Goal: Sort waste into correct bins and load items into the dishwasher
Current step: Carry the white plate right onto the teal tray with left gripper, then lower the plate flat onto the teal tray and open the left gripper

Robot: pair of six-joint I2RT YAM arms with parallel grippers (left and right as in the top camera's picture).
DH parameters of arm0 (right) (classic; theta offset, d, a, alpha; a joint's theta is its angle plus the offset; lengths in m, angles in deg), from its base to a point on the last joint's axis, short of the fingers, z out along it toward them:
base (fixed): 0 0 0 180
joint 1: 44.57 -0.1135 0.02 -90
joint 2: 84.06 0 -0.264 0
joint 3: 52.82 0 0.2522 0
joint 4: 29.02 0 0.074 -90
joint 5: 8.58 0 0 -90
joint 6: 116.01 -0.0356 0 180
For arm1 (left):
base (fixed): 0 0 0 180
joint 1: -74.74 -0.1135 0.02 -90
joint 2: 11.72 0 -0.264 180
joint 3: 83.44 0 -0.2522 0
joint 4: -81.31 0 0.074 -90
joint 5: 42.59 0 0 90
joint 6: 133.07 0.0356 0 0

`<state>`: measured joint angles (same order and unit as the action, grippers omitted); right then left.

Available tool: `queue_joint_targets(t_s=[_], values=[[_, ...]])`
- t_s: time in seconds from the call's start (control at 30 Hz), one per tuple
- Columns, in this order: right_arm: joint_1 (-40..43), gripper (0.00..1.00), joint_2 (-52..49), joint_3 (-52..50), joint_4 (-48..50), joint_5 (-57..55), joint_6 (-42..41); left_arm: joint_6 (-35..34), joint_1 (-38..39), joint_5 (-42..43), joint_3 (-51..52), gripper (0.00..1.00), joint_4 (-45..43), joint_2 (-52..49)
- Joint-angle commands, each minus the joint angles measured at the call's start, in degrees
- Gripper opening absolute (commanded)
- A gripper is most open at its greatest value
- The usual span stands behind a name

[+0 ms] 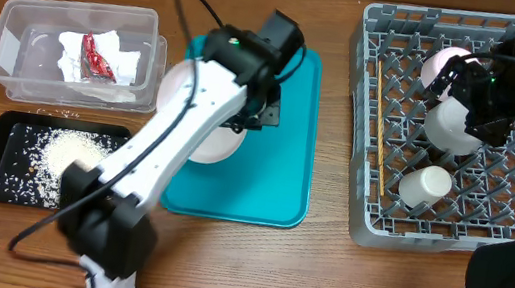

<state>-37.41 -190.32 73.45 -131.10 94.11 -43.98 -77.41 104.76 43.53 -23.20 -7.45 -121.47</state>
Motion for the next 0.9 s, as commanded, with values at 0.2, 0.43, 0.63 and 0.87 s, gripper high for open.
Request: queue_joint_targets(t_s=[0.2, 0.43, 0.63, 0.87], values=[[0.42, 1.00, 1.05, 1.14, 0.17, 0.26, -0.07, -0.33, 1.25, 1.49, 0.15, 0.04, -0.39, -9.07], [0.42, 1.00, 1.03, 1.14, 0.17, 0.26, -0.07, 2.58, 1.53, 5.62, 0.15, 0.05, -1.90, -9.40], [0.42, 1.00, 1.05, 1.14, 0.17, 0.26, -0.07, 2.69, 1.55, 6.49, 0.15, 0.09, -2.14, -9.40], [0.42, 1.00, 1.05, 1.14, 0.17, 0.26, -0.07, 4.72, 1.42, 6.25, -0.42, 0.17, -0.98, -9.38]])
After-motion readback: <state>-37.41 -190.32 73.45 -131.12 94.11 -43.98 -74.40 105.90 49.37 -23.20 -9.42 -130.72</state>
